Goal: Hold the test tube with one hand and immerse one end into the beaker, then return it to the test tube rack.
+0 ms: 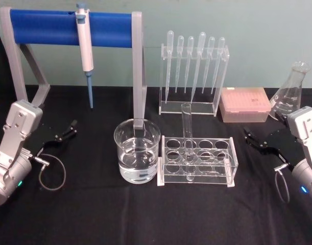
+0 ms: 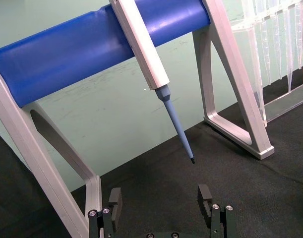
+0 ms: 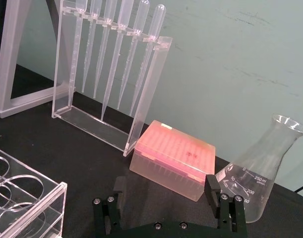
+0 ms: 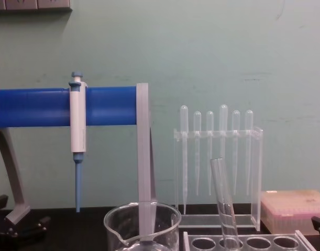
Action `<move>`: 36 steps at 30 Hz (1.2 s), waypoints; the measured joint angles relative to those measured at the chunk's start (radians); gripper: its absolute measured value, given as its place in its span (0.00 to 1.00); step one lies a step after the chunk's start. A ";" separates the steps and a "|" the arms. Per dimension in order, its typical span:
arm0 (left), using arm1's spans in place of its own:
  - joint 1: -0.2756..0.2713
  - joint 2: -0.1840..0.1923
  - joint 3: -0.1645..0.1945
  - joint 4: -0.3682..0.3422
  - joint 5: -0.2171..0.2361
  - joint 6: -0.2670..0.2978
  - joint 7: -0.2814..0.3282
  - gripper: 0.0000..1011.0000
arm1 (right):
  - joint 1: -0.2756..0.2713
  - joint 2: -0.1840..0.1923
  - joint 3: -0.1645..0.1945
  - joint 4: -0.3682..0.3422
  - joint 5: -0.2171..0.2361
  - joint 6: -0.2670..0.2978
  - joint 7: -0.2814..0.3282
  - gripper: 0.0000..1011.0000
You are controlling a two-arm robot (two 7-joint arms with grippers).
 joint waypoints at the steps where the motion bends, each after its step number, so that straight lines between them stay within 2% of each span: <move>1: 0.000 0.000 0.000 0.000 0.000 0.000 0.000 0.99 | 0.000 0.000 0.000 0.000 0.000 0.000 0.000 0.99; 5: 0.000 0.000 0.000 0.000 0.000 0.000 0.000 0.99 | -0.034 0.010 0.014 -0.038 -0.015 -0.002 -0.018 0.99; 8: 0.000 0.000 0.000 0.000 0.000 0.000 0.000 0.99 | -0.089 0.033 0.037 -0.109 -0.031 -0.004 -0.045 0.99; 9: 0.000 0.000 0.000 0.000 0.000 0.000 0.000 0.99 | -0.124 0.050 0.049 -0.151 -0.037 -0.003 -0.057 0.99; 15: 0.000 0.000 0.000 0.000 0.000 0.000 0.000 0.99 | -0.236 0.108 0.091 -0.309 -0.045 0.017 -0.076 0.99; 18: 0.000 0.000 0.000 0.000 0.000 0.000 0.000 0.99 | -0.286 0.135 0.108 -0.391 -0.022 0.034 -0.055 0.99; 20: 0.000 0.000 0.000 0.000 0.000 0.000 0.000 0.99 | -0.299 0.144 0.112 -0.430 0.015 0.045 -0.012 0.99; 21: 0.000 0.000 0.000 0.000 0.000 0.000 0.000 0.99 | -0.300 0.146 0.112 -0.441 0.030 0.050 0.008 0.99; 22: 0.000 0.000 0.000 0.000 0.000 0.000 0.000 0.99 | -0.295 0.147 0.108 -0.456 0.065 0.065 0.050 0.99; 23: 0.000 0.000 0.000 0.000 0.000 0.000 0.000 0.99 | -0.295 0.147 0.108 -0.456 0.065 0.065 0.050 0.99; 24: 0.000 0.000 0.000 0.000 0.000 0.000 0.000 0.99 | -0.269 0.141 0.097 -0.463 0.119 0.098 0.127 0.99; 25: 0.000 0.000 0.000 0.000 0.000 0.000 0.000 0.99 | -0.269 0.141 0.097 -0.463 0.119 0.098 0.127 0.99; 28: 0.000 0.000 0.000 0.000 0.000 0.000 0.000 0.99 | -0.218 0.125 0.080 -0.454 0.182 0.150 0.218 0.99; 29: 0.000 0.000 0.000 0.000 0.000 0.000 0.000 0.99 | -0.188 0.113 0.071 -0.441 0.216 0.184 0.266 0.99; 31: 0.000 0.000 0.000 0.000 0.000 0.000 0.000 0.99 | -0.156 0.098 0.063 -0.424 0.242 0.214 0.304 0.99; 32: 0.000 0.000 0.000 0.000 0.000 0.000 0.000 0.99 | -0.122 0.081 0.053 -0.401 0.267 0.247 0.341 0.99; 36: 0.000 0.000 0.000 0.000 0.000 0.000 0.000 0.99 | -0.045 0.039 0.034 -0.338 0.302 0.321 0.402 0.99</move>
